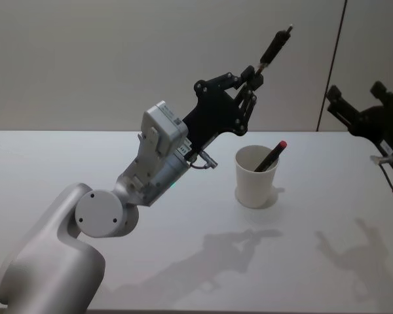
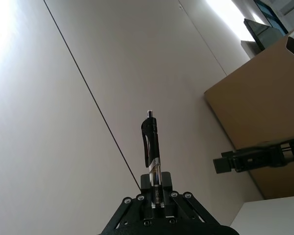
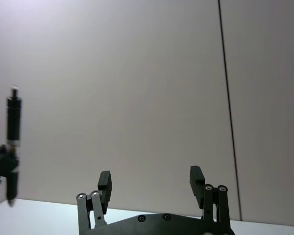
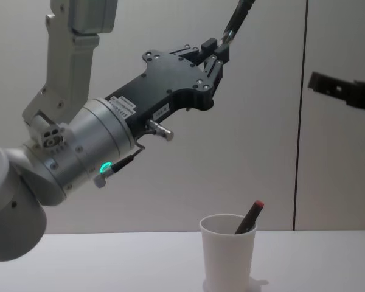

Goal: Place the pen into the pen holder.

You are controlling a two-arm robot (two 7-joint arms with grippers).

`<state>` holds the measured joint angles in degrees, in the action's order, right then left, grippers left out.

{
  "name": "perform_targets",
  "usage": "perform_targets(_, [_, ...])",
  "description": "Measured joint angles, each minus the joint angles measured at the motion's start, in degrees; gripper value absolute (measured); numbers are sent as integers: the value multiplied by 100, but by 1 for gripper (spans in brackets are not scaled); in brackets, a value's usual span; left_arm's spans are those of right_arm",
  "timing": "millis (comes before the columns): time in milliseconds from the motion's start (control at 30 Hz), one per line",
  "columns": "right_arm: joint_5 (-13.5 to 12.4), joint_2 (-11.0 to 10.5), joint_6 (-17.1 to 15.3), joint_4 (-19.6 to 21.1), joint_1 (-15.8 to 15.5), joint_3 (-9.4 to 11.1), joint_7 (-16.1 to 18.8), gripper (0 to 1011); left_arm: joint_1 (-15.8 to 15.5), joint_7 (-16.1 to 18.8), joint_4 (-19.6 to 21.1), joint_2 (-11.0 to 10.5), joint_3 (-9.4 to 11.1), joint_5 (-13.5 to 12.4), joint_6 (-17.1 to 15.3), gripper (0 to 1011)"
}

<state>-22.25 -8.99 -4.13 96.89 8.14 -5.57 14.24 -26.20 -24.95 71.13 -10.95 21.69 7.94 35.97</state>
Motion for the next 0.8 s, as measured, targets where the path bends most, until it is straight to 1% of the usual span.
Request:
perform_targets(200, [-244,-10,-165,161,8,-4,204,1002,-8,-13,-9,3,0,4,22,130])
perform_targets(267, [-365,-14,-258,237,19,-14,297,1002,-10,-18,-12,4,0,5,27,130])
perform_targets(800, [-823,10,-691,479,160,-107,683,1002,-18,-34,-22,10,0,11,49,130])
